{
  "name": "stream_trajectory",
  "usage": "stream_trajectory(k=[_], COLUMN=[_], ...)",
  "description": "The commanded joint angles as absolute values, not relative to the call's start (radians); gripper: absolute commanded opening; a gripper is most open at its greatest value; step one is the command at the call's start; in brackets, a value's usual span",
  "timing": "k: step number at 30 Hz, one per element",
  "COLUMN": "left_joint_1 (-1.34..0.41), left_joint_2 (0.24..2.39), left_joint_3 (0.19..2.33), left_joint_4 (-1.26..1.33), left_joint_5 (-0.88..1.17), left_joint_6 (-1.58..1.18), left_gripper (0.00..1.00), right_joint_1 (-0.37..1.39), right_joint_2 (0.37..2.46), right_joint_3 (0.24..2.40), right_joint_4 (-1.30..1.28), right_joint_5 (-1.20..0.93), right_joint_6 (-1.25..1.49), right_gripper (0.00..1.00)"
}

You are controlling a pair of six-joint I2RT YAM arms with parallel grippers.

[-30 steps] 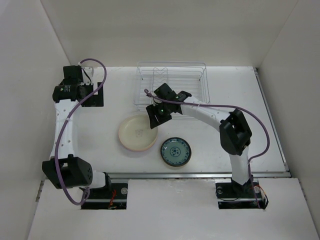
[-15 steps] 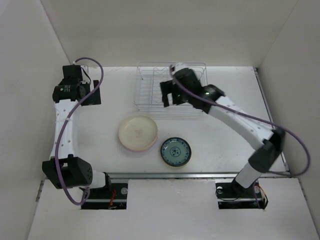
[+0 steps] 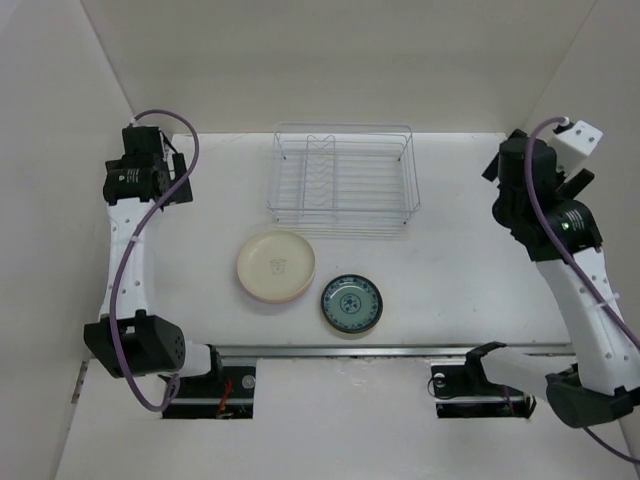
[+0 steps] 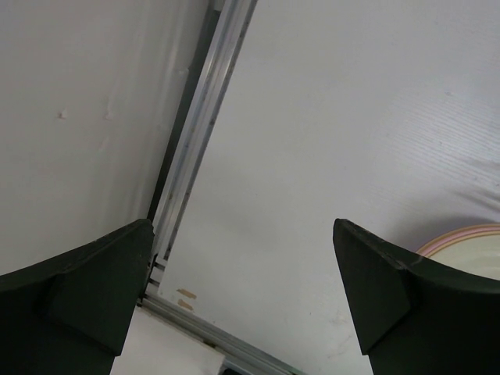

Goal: Unload the plates from the dish rack

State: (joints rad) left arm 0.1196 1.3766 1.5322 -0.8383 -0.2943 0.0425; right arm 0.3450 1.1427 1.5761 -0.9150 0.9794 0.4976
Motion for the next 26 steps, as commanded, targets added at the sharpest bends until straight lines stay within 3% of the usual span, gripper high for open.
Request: stream_trajectory(k=[1, 26], left_joint_1=[0.121, 0.121], left_joint_2=[1.367, 1.394], left_joint_3=[1.597, 1.6], left_joint_4=[-0.811, -0.811], left_joint_5=[-0.328, -0.244], left_joint_6=[0.015, -0.003], left_gripper=[1.0, 1.0], right_joint_1=[0.342, 0.342], right_joint_2=[1.049, 1.088], right_joint_3=[1.574, 1.511], right_joint_4=[-0.924, -0.977], right_joint_5=[0.951, 0.904], right_joint_6=[0.502, 0.486], right_gripper=[1.0, 1.0])
